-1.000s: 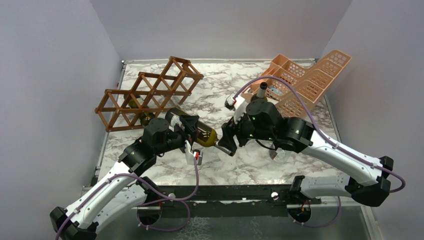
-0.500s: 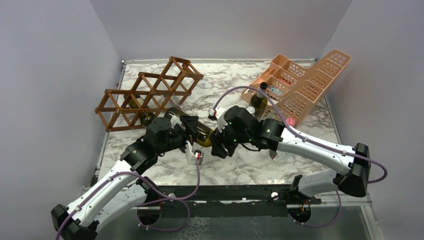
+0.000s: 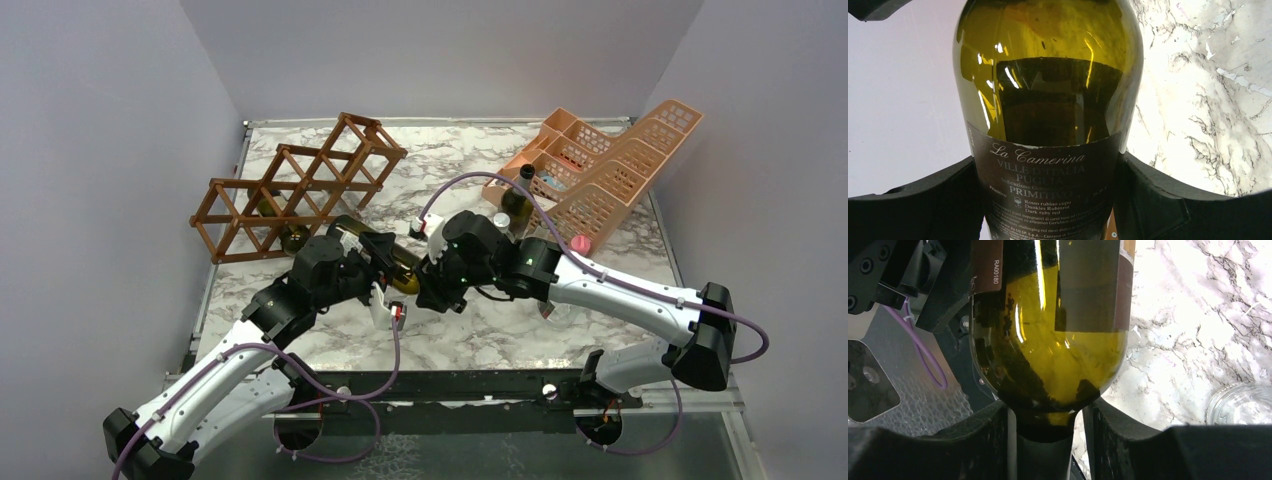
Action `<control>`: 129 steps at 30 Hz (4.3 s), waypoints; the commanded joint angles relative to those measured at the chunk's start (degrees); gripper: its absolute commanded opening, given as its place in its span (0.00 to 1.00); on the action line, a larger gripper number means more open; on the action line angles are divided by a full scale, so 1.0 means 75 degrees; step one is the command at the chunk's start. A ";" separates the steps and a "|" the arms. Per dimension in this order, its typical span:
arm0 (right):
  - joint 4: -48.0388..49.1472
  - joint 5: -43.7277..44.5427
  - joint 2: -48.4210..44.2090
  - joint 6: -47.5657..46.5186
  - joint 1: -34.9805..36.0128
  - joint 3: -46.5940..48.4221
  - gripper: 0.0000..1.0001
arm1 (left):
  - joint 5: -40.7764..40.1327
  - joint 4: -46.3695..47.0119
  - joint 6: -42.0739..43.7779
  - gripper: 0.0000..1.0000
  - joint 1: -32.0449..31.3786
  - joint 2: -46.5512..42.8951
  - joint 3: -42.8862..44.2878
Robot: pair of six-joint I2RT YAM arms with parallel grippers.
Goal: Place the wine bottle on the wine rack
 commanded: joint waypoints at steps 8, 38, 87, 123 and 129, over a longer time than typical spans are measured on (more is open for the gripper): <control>0.0527 0.0174 0.0042 0.0158 -0.0004 -0.0178 0.24 | 0.0340 0.0773 -0.0061 0.00 0.0004 -0.0192 0.0145; 0.0982 0.2728 -0.0942 0.1005 -0.0004 -0.0506 0.01 | -0.0471 0.2598 -0.4297 0.99 0.0000 -0.0976 -0.0158; 0.2335 0.1661 0.3428 0.1949 0.0349 0.2594 0.01 | -0.5742 0.0410 -1.1961 0.99 0.0006 -0.0212 0.4074; 0.1148 0.1585 0.6457 0.1726 -0.0018 0.6775 0.29 | -0.5328 0.0160 -1.1926 0.99 0.0004 -0.0044 0.4263; 0.0750 0.1376 0.6835 0.1668 -0.0141 0.7351 0.32 | -0.5210 0.0142 -1.1903 0.99 0.0005 0.0000 0.4251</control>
